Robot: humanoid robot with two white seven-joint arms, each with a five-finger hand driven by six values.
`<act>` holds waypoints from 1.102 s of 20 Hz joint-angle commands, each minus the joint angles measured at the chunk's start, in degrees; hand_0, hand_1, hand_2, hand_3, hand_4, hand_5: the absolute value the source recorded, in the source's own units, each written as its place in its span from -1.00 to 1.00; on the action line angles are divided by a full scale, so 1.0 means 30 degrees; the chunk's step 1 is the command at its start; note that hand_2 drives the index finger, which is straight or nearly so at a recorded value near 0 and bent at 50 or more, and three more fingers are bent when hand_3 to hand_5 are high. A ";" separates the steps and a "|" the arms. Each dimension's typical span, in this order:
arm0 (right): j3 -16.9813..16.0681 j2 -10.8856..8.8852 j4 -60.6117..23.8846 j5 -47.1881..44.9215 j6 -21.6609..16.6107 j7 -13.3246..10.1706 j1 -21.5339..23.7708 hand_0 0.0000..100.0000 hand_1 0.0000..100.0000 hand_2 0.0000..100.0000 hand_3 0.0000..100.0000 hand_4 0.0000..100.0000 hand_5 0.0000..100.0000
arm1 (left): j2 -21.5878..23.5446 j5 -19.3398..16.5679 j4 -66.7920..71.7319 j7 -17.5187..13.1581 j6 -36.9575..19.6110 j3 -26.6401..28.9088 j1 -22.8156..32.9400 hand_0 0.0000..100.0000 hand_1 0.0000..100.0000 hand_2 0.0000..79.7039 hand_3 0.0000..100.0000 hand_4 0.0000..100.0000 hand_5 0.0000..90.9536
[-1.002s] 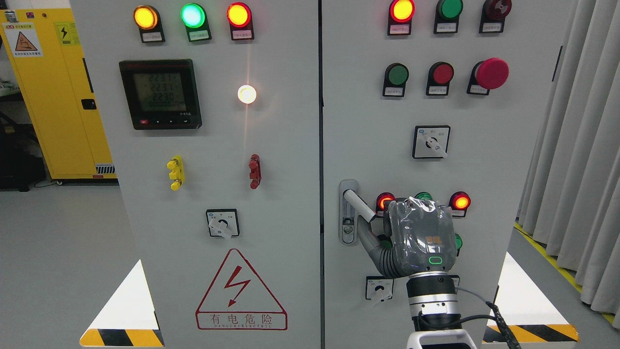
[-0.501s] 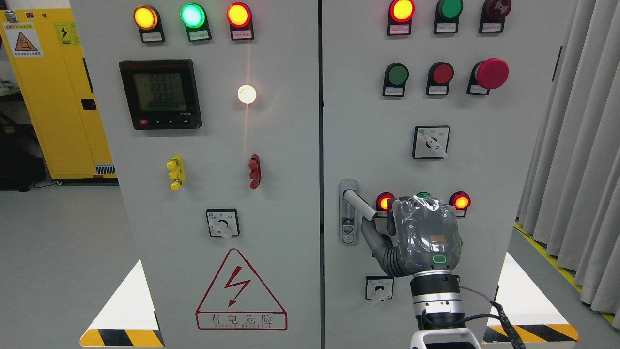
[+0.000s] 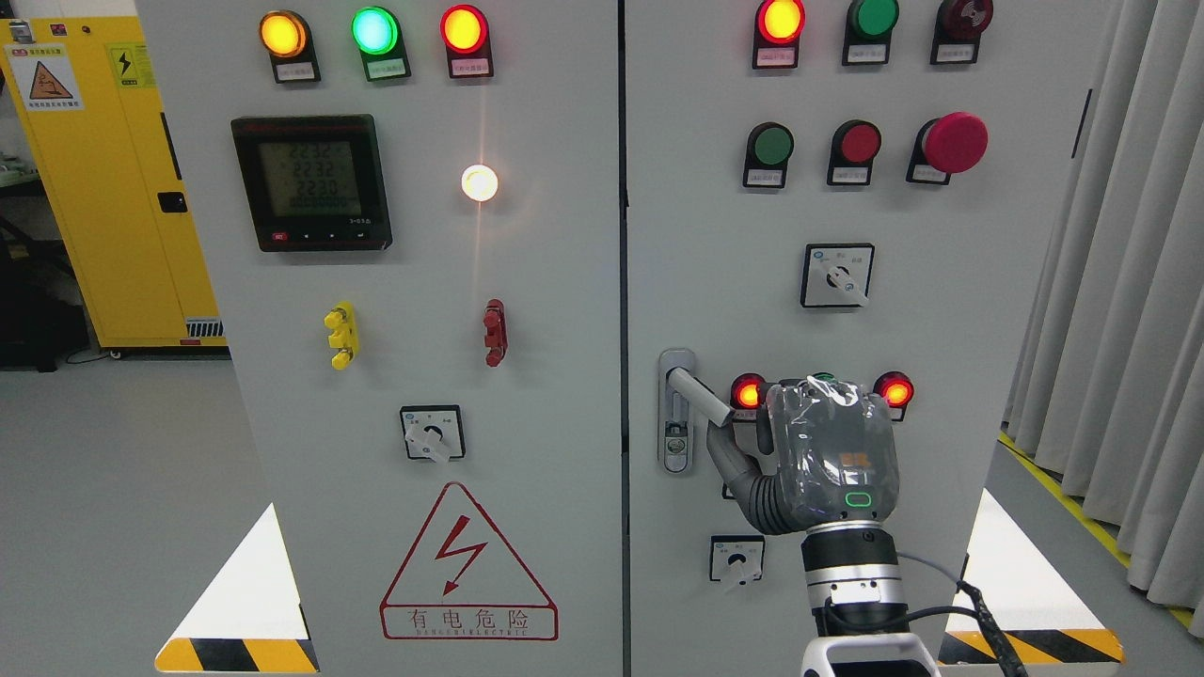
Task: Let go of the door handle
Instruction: 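Rotate the handle with the right hand until it lies horizontal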
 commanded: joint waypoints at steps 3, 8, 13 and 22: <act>-0.0087 -0.0048 -0.0197 -0.0019 -0.0083 0.0018 0.0010 0.14 -0.17 0.82 1.00 1.00 1.00 | 0.0000 0.0000 -0.0235 -0.0005 0.0005 0.0000 0.0000 -0.76 0.11 -1.00 -1.00 -1.00 -1.00; -0.0116 -0.0048 -0.0198 -0.0019 -0.0083 0.0047 -0.0047 0.21 -0.21 0.82 1.00 1.00 1.00 | 0.0000 0.0000 -0.0235 -0.0005 0.0005 0.0000 0.0000 -0.76 0.11 -1.00 -1.00 -1.00 -1.00; -0.0204 -0.0048 -0.0168 -0.0019 -0.0083 0.0106 -0.0106 0.25 -0.24 0.82 1.00 1.00 1.00 | 0.0000 0.0000 -0.0235 -0.0005 0.0005 0.0000 0.0000 -0.76 0.11 -1.00 -1.00 -1.00 -1.00; -0.0233 -0.0048 -0.0052 -0.0019 -0.0083 0.0165 -0.0516 0.23 -0.24 0.81 1.00 1.00 1.00 | 0.0000 0.0000 -0.0235 -0.0005 0.0005 0.0000 0.0000 -0.76 0.11 -1.00 -1.00 -1.00 -1.00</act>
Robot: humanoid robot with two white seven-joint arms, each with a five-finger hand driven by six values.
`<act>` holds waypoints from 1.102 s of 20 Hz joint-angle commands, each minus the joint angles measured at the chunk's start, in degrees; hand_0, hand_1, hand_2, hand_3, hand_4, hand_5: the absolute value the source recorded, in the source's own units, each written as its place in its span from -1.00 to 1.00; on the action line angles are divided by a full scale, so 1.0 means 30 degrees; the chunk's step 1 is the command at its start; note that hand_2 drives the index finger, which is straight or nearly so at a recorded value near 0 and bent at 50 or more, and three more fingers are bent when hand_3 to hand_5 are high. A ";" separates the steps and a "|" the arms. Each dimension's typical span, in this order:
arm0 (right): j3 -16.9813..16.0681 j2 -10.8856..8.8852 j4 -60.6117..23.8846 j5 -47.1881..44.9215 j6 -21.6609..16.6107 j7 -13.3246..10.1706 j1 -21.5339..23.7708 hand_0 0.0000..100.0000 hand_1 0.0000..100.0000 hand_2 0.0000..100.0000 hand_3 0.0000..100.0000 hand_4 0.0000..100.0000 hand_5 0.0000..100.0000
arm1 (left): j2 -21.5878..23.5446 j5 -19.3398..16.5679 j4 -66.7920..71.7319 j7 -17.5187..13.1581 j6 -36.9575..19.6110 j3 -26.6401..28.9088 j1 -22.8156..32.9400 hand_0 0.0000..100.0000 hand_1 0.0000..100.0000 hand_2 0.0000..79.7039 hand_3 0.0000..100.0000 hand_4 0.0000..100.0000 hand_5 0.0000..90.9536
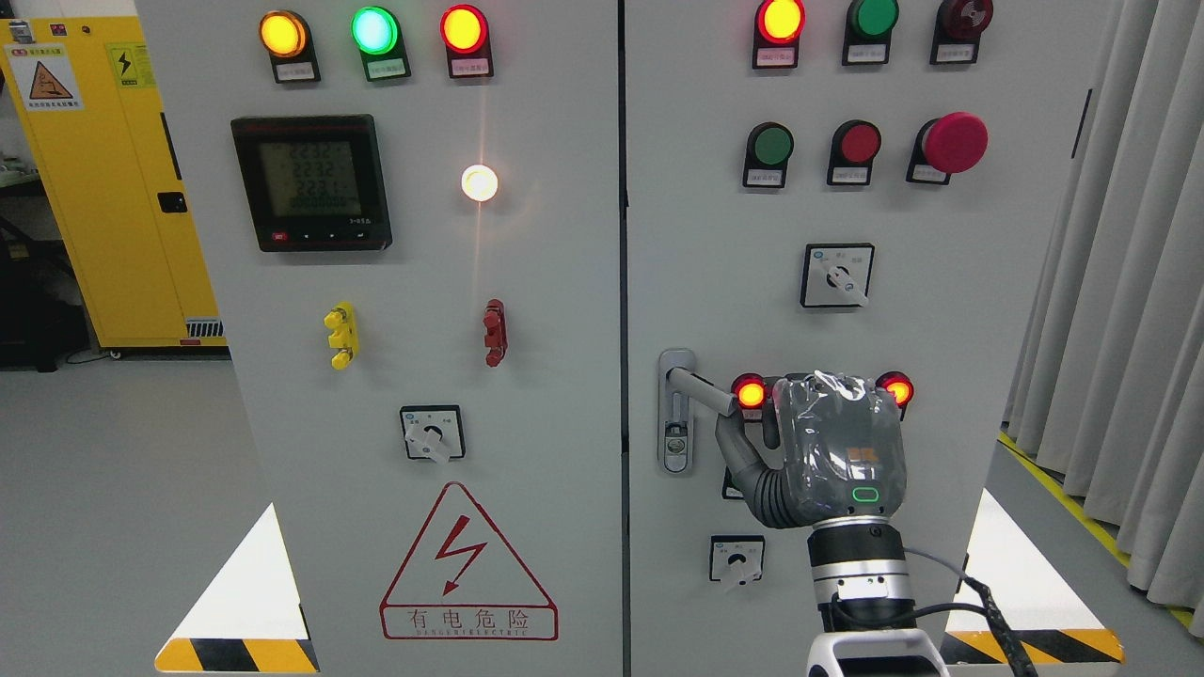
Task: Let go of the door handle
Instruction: 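Rotate the handle with the right hand until it lies horizontal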
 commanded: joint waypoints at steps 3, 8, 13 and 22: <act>-0.0061 -0.0006 0.0078 0.0000 -0.0005 0.0035 -0.0258 0.22 -0.24 0.81 1.00 1.00 1.00 | 0.0000 0.0000 -0.0234 -0.0006 0.0004 0.0000 0.0000 -0.76 0.11 -1.00 -1.00 -1.00 -1.00; -0.0091 -0.0006 0.0078 0.0000 -0.0005 0.0035 -0.0258 0.21 -0.24 0.81 1.00 1.00 1.00 | 0.0000 0.0000 -0.0234 -0.0006 0.0004 0.0000 0.0000 -0.76 0.11 -1.00 -1.00 -1.00 -1.00; -0.0032 -0.0006 0.0078 0.0000 -0.0005 0.0035 -0.0112 0.20 -0.24 0.81 1.00 1.00 1.00 | 0.0000 0.0000 -0.0234 -0.0006 0.0004 0.0000 0.0000 -0.76 0.11 -1.00 -1.00 -1.00 -1.00; 0.0056 0.0023 -0.0069 -0.0118 -0.0034 -0.0140 0.0620 0.18 -0.24 0.81 1.00 1.00 1.00 | 0.0000 0.0000 -0.0234 -0.0006 0.0004 0.0000 0.0000 -0.76 0.11 -1.00 -1.00 -1.00 -1.00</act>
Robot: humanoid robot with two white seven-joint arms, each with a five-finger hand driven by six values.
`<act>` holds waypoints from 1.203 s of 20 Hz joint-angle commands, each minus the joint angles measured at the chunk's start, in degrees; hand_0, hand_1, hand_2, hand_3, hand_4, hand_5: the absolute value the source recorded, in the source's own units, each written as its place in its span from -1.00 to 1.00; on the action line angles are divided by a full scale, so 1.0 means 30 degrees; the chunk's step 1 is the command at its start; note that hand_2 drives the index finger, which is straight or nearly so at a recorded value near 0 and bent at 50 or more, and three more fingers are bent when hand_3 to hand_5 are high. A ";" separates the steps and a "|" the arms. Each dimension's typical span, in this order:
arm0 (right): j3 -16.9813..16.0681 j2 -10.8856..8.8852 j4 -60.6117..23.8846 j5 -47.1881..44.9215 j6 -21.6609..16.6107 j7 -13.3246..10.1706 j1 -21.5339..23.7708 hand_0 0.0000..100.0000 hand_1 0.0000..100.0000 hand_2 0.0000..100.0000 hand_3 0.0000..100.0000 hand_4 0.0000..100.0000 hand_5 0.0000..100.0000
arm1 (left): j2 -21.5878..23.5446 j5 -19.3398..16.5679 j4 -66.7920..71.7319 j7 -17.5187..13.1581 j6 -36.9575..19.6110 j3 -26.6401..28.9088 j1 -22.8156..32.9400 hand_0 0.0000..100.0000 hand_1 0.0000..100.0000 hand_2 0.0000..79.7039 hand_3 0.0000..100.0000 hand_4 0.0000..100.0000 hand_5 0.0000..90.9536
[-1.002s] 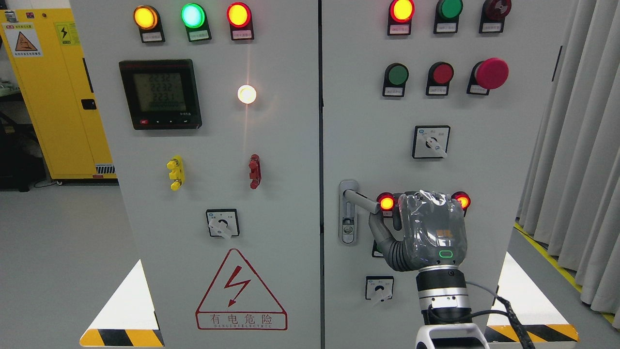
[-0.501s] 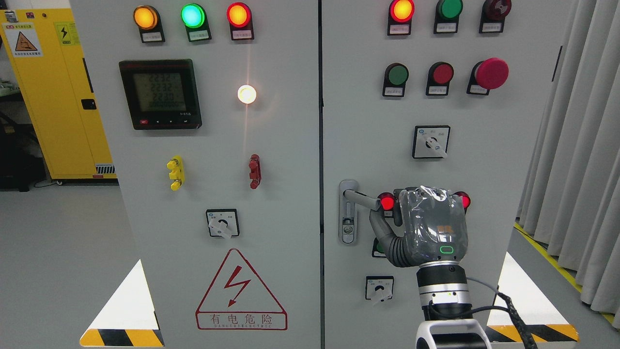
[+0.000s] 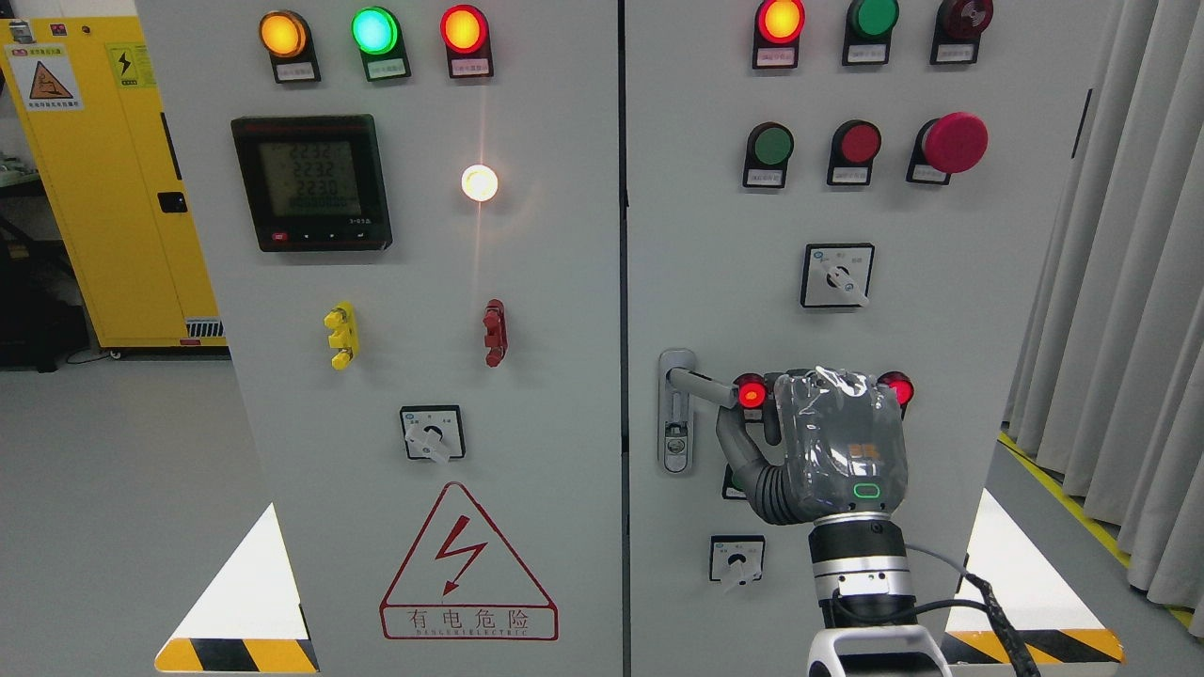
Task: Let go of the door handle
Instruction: 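Rotate the handle with the right hand until it lies horizontal, then open the right hand's fingers and pull it away from the handle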
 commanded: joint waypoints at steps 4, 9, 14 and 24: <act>0.0041 -0.0214 -0.0315 -0.0064 -0.0034 -0.0305 0.0827 0.18 -0.24 0.81 1.00 1.00 1.00 | 0.0000 0.0001 -0.0235 -0.0006 0.0004 0.0000 0.0000 -0.76 0.11 -1.00 -1.00 -1.00 -1.00; 0.0011 -0.0711 -0.1223 -0.0414 -0.0093 -0.0363 0.1588 0.17 -0.24 0.80 1.00 1.00 1.00 | 0.0000 0.0001 -0.0235 -0.0006 0.0004 0.0000 0.0000 -0.76 0.11 -1.00 -1.00 -1.00 -1.00; -0.0163 -0.1590 -0.2483 -0.0971 -0.0122 -0.0392 0.2408 0.17 -0.24 0.68 1.00 1.00 1.00 | 0.0000 0.0001 -0.0235 -0.0006 0.0004 0.0000 0.0000 -0.76 0.11 -1.00 -1.00 -1.00 -1.00; -0.2300 -0.2148 -0.3568 -0.2464 -0.2932 -0.1622 0.3698 0.06 -0.26 -0.28 0.31 0.32 0.15 | 0.0000 0.0001 -0.0235 -0.0006 0.0004 0.0000 0.0000 -0.76 0.11 -1.00 -1.00 -1.00 -1.00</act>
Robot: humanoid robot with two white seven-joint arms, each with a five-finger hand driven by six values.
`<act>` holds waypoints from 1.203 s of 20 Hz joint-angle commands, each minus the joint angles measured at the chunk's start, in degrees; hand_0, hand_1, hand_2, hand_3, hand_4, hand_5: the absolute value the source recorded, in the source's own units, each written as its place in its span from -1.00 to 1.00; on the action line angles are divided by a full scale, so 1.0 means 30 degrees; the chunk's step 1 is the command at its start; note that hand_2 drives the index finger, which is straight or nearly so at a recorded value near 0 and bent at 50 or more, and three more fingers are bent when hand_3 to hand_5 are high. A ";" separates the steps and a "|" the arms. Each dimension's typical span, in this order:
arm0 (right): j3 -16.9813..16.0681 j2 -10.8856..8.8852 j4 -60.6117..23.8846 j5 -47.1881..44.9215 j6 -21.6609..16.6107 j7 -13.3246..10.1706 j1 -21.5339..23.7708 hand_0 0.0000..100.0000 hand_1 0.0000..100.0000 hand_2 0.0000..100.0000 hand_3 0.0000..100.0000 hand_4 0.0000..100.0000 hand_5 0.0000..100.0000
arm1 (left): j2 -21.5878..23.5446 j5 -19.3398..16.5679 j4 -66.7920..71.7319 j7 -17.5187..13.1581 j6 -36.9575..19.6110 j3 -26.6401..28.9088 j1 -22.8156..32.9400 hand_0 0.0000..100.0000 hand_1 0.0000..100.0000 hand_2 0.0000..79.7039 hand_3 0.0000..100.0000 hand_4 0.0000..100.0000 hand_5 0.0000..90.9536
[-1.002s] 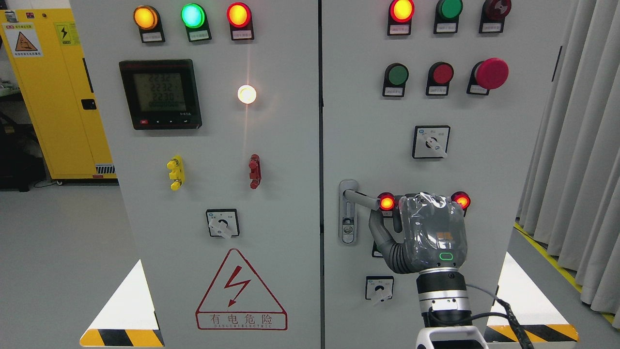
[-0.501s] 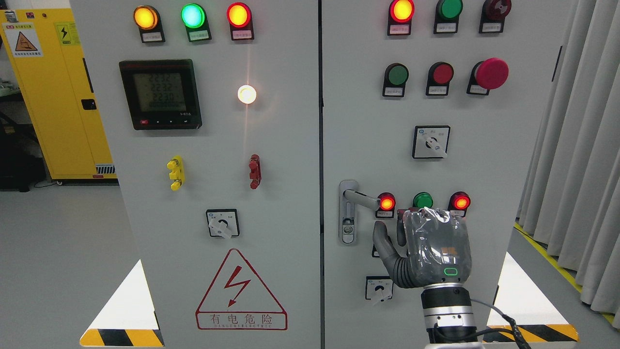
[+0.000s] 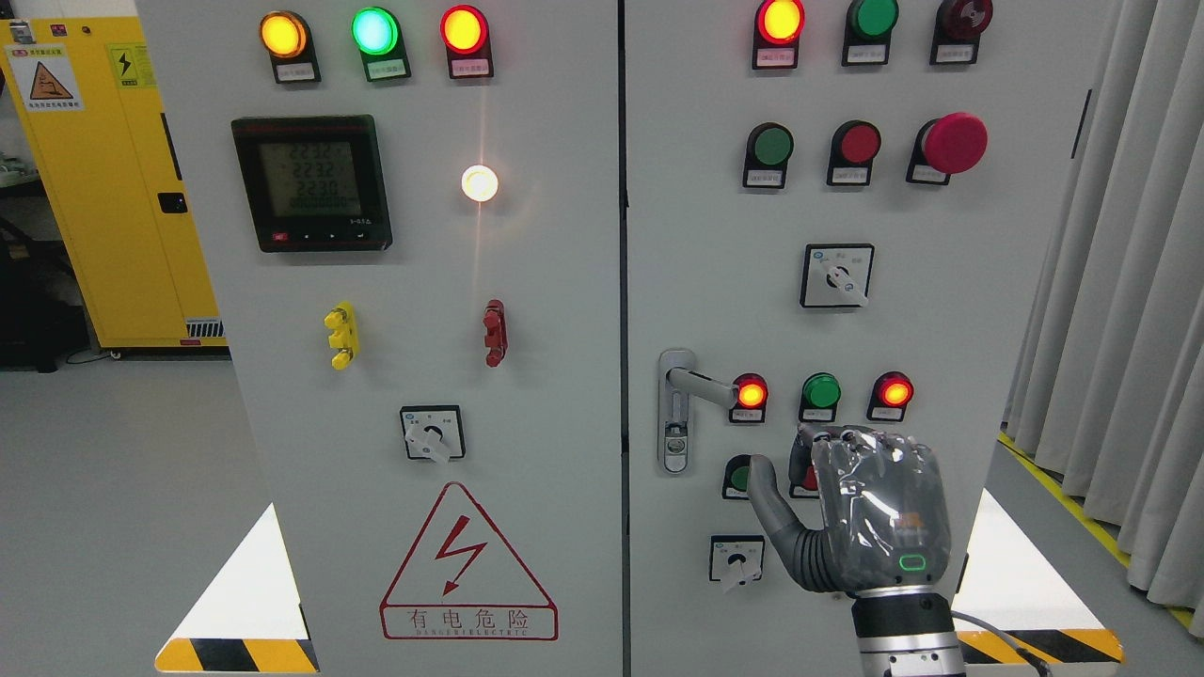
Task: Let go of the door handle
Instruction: 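Open the right hand's fingers and pull it away from the handle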
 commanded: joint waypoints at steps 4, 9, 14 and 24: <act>-0.2239 -0.0753 -0.1735 -0.1269 -0.2042 -0.0834 0.1354 0.00 -0.27 -0.54 -0.13 0.00 -0.20 | 0.0000 0.0000 -0.0235 -0.0006 0.0004 0.0000 0.0000 -0.76 0.11 -1.00 -1.00 -1.00 -1.00; -0.2387 -0.0723 -0.1765 -0.2060 -0.3040 -0.1070 0.1795 -0.07 -0.27 -1.00 -0.88 -0.78 -1.00 | 0.0000 0.0000 -0.0235 -0.0006 0.0004 0.0000 0.0000 -0.76 0.11 -1.00 -1.00 -1.00 -1.00; -0.2358 -0.0723 -0.1736 -0.2089 -0.3684 -0.1217 0.1766 -0.09 -0.28 -1.00 -1.00 -1.00 -1.00 | 0.0000 0.0000 -0.0235 -0.0006 0.0004 0.0000 0.0000 -0.76 0.11 -1.00 -1.00 -1.00 -1.00; -0.2240 -0.0723 -0.1736 -0.2206 -0.3744 -0.1158 0.1737 -0.01 -0.44 -1.00 -1.00 -1.00 -1.00 | 0.0000 0.0000 -0.0235 -0.0006 0.0004 0.0000 0.0000 -0.76 0.11 -1.00 -1.00 -1.00 -1.00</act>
